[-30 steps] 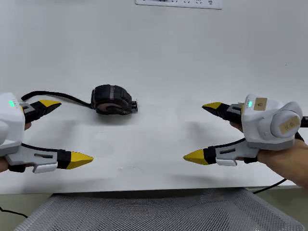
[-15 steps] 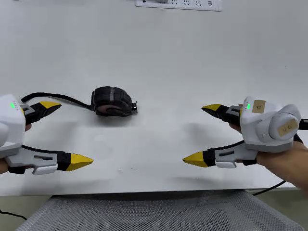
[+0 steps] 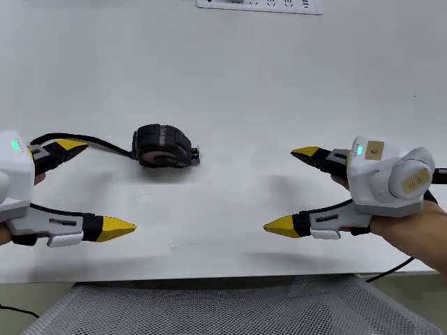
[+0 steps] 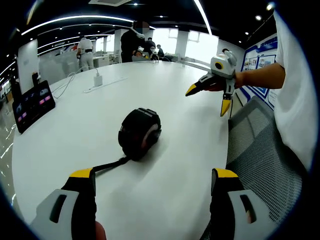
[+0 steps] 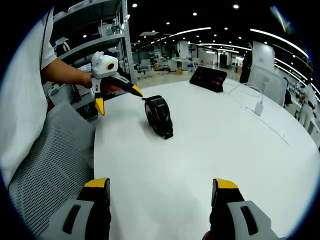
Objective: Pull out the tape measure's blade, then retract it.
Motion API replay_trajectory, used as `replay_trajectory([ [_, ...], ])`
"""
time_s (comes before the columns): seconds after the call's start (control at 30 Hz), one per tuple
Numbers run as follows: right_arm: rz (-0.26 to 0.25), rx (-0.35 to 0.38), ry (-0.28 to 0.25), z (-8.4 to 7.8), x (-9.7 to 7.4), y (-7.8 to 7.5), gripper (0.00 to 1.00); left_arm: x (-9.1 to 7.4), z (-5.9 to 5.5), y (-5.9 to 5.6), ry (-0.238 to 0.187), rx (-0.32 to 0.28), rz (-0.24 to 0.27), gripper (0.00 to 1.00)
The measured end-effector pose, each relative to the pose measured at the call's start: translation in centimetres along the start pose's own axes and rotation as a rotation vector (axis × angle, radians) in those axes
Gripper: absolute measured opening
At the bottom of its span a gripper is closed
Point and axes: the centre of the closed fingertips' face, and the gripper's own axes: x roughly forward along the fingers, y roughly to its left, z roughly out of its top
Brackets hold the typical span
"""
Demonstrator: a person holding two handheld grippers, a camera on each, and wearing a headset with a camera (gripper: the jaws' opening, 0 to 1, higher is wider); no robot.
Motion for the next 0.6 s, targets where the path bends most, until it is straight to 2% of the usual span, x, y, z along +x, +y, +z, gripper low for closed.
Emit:
replay_trajectory([
  [0.33,-0.001,-0.01,0.01,0.1,0.6,-0.4,0.83,0.2,0.3,0.6,0.001,0.008,0.0,0.92],
  [0.43,0.003,-0.016,0.012,0.2,0.9,-0.6,0.83,0.3,0.4,1.0,0.003,0.021,0.012,0.93],
  [0.6,0.01,-0.025,0.014,0.6,1.3,-0.8,0.83,0.6,0.4,1.2,0.016,0.034,-0.003,0.93],
])
